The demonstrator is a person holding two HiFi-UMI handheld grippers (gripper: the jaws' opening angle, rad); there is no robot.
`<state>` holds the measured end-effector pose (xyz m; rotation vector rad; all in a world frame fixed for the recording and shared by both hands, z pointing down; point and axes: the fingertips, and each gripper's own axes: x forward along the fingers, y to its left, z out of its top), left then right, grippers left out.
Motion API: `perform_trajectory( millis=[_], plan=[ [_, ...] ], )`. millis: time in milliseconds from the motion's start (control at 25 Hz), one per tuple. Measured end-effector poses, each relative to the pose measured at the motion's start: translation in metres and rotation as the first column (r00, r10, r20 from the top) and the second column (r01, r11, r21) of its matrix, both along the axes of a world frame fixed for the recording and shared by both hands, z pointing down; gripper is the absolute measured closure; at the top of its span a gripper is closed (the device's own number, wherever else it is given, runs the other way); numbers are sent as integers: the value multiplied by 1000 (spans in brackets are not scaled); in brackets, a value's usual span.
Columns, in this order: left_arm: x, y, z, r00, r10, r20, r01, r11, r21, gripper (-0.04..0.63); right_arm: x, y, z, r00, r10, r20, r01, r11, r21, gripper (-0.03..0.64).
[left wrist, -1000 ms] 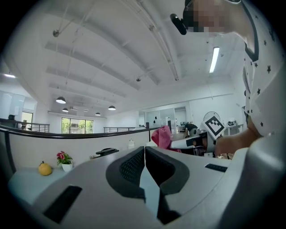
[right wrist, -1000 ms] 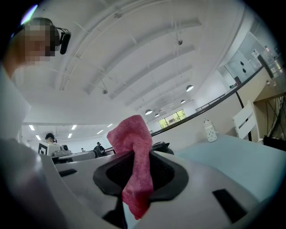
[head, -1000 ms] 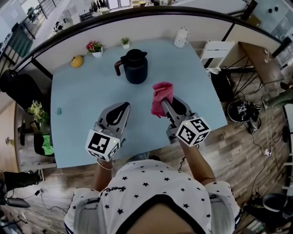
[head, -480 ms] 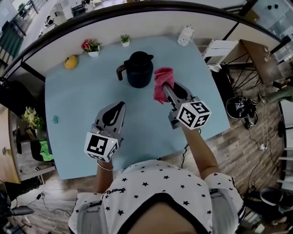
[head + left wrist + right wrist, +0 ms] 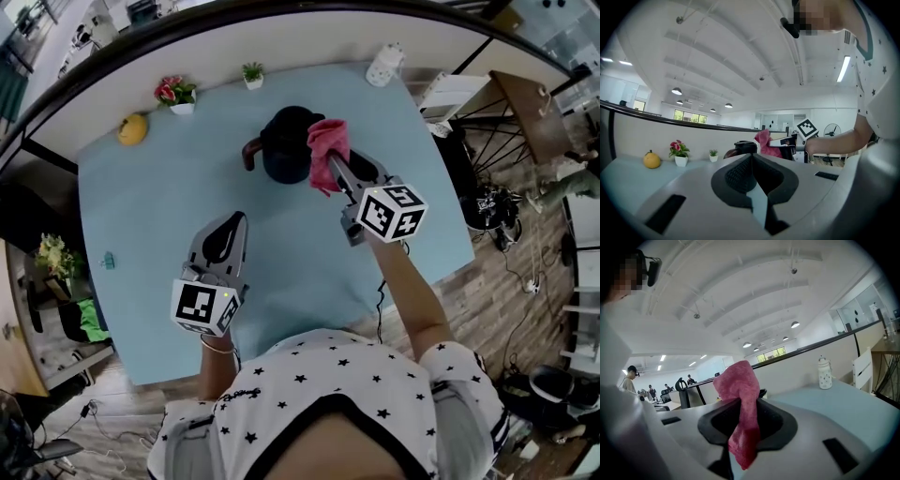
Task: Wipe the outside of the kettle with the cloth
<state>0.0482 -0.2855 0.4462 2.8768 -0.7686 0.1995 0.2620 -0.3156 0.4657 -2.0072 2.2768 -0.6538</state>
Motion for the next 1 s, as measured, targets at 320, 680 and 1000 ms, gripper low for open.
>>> perform_trajectory(
  millis=[320, 680, 1000],
  plan=[
    [1, -21, 18, 1000, 17, -17, -17, 999, -30, 565, 9, -20, 19, 999, 41, -30, -43, 997, -57, 520],
    [2, -30, 26, 1000, 18, -16, -18, 999, -47, 565, 18, -34, 38, 997, 53, -61, -59, 994, -97, 520],
    [-4, -32, 27, 999, -43, 12, 43, 998, -51, 565, 26, -44, 47, 996, 18, -83, -28, 993, -114, 520]
  ],
)
